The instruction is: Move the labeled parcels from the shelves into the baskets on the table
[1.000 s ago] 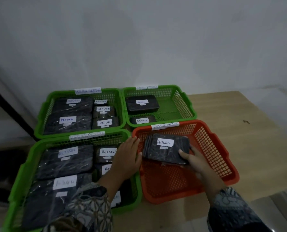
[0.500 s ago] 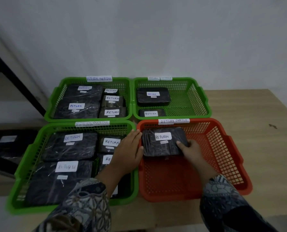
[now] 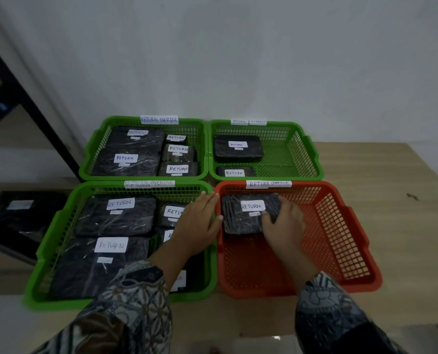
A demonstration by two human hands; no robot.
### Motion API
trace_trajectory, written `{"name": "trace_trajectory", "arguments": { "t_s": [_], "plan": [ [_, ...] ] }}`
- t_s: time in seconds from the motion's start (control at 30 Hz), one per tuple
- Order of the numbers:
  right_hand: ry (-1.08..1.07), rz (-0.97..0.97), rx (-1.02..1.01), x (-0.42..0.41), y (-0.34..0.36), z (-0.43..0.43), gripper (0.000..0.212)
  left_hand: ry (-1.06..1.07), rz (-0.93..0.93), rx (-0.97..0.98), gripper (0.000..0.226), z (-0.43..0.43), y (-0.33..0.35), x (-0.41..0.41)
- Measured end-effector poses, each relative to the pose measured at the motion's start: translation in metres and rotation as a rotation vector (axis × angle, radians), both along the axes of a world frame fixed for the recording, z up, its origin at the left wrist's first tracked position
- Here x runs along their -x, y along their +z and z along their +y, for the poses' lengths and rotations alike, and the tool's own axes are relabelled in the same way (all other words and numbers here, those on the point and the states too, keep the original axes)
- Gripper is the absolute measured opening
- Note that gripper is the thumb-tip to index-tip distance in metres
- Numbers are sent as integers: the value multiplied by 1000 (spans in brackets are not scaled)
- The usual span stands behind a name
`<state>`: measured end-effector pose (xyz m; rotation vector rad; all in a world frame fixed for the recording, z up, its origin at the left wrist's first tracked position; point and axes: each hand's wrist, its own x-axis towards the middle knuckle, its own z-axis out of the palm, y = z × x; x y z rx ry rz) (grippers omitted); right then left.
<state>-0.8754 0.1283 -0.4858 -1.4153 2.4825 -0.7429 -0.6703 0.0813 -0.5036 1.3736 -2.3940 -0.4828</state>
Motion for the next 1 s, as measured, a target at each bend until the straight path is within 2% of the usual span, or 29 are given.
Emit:
{"name": "trace_trajectory", "arguments": {
  "t_s": [0.2, 0.4, 0.53, 0.83, 1.0],
  "plan": [
    [341, 176, 19, -73, 27, 8, 55, 59, -48, 23, 66, 10, 20, -52],
    [507, 274, -21, -166, 41, 18, 59, 150, -129, 65, 67, 31, 32, -146],
    [582, 293, -17, -238, 47, 28, 59, 190, -134, 90, 74, 54, 40, -215],
    [844, 257, -4, -412, 36, 59, 58, 274, -139, 125, 56, 119, 35, -365],
    [989, 263, -36, -498, 27, 69, 60, 437, -249, 72, 56, 144, 20, -445]
  ]
}}
